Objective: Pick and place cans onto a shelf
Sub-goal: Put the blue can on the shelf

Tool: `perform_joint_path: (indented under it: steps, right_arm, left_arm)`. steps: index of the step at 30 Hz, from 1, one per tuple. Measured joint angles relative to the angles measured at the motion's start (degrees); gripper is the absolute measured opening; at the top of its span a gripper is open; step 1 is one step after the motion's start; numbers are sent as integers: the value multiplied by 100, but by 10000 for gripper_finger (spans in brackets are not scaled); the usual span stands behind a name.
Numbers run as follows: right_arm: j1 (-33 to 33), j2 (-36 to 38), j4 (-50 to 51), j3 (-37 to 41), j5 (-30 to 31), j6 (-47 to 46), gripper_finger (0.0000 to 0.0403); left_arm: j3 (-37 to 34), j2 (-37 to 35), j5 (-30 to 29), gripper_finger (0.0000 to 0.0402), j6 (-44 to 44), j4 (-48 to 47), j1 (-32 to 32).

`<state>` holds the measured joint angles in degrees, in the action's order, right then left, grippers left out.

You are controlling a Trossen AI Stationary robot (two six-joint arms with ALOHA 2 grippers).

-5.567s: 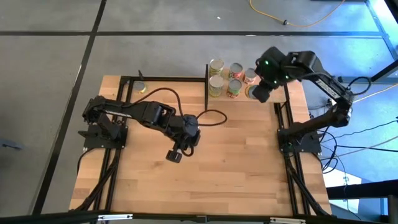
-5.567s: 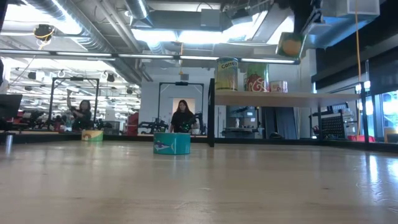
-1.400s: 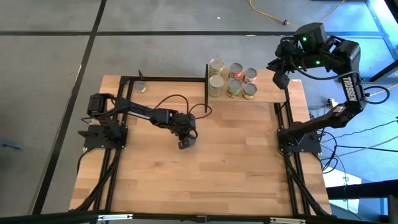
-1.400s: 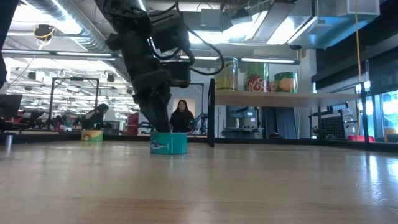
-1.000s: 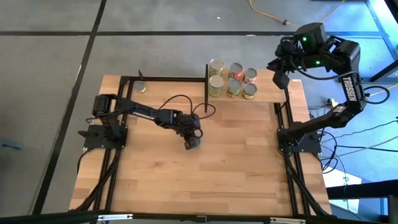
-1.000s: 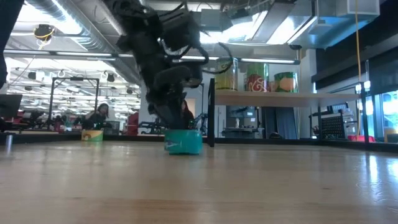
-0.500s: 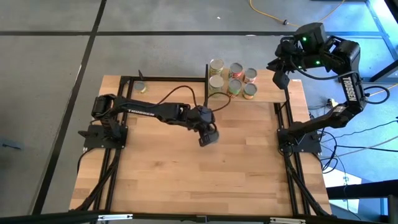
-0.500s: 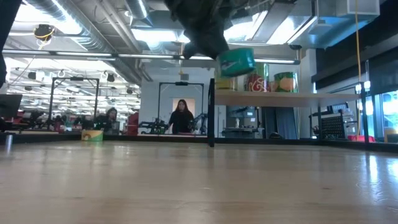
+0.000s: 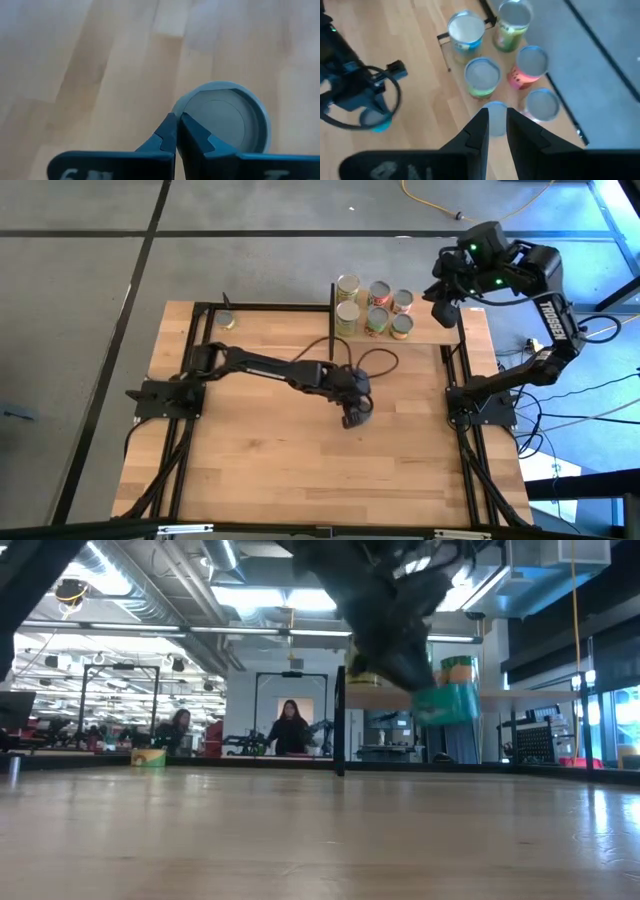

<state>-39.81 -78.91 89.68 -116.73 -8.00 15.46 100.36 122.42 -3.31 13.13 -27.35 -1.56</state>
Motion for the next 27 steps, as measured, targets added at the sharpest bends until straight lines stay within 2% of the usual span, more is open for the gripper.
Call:
perform_joint_path:
  steps: [6, 10, 23, 27]
  right_arm:
    - [0, 0, -3, 360, -233, 0, 69]
    - [0, -2, -8, 452, -264, 2, 69]
    - [0, 0, -10, 453, -279, 4, 69]
    - [57, 38, -10, 451, -473, 119, 69]
  left_arm:
    - [561, 681, 255, 0, -157, -422, 4]
    - [577, 898, 704, 1, -173, -484, 4]
    - [572, 949, 862, 55, 196, -465, 37]
    - [566, 838, 1280, 60, 472, -543, 185]
